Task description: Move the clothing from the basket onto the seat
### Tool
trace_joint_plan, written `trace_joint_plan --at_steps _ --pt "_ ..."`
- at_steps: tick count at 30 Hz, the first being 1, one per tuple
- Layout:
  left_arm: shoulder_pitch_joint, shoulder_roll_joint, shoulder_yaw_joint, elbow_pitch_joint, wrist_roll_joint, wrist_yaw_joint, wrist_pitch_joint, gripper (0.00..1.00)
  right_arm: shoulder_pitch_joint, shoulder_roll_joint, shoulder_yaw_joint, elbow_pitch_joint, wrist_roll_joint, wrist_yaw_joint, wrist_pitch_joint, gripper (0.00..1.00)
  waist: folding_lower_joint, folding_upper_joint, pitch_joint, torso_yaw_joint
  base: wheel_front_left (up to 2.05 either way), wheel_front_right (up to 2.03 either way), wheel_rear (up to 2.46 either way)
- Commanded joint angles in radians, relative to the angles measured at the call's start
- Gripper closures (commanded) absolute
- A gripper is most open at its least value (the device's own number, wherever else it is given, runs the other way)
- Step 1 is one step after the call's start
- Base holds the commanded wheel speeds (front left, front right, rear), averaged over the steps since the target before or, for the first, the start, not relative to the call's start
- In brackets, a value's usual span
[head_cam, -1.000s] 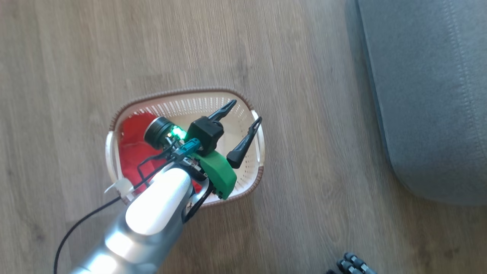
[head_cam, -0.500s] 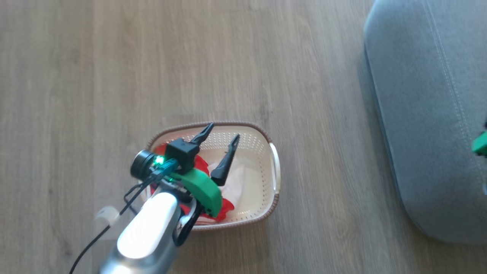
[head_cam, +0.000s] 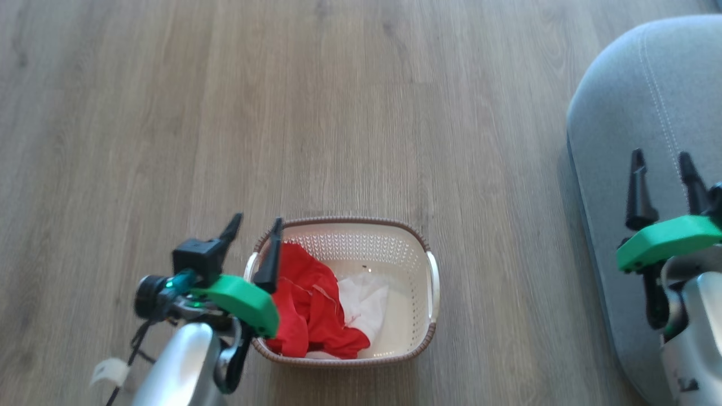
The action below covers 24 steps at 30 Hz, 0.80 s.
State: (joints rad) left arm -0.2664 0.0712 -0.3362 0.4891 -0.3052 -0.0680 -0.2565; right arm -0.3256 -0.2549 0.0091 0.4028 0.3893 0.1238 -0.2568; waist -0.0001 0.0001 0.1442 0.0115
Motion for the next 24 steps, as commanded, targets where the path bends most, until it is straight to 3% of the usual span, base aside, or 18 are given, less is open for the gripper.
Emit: trace_joint_plan --at_steps 1,11,24 --pt "-0.008 0.004 0.074 -0.05 0.017 0.014 -0.005 0.0 0.014 0.0 0.031 -0.047 -0.004 0.007 -0.005 0.0 0.0001 -0.0001 -0.024 0.01 0.0 0.0 0.0" --pt "0.074 -0.005 0.236 -0.119 0.069 0.04 -0.005 0.0 0.084 0.032 0.117 -0.122 -0.015 0.007 -0.005 0.0 0.0001 -0.0001 -0.084 -0.008 0.0 0.0 0.0" --pt "0.161 -0.018 0.324 -0.145 0.117 -0.003 -0.005 0.0 0.188 0.08 0.144 -0.167 -0.018 0.007 -0.005 0.0 0.0001 -0.0001 -0.145 -0.04 0.0 0.0 0.0"
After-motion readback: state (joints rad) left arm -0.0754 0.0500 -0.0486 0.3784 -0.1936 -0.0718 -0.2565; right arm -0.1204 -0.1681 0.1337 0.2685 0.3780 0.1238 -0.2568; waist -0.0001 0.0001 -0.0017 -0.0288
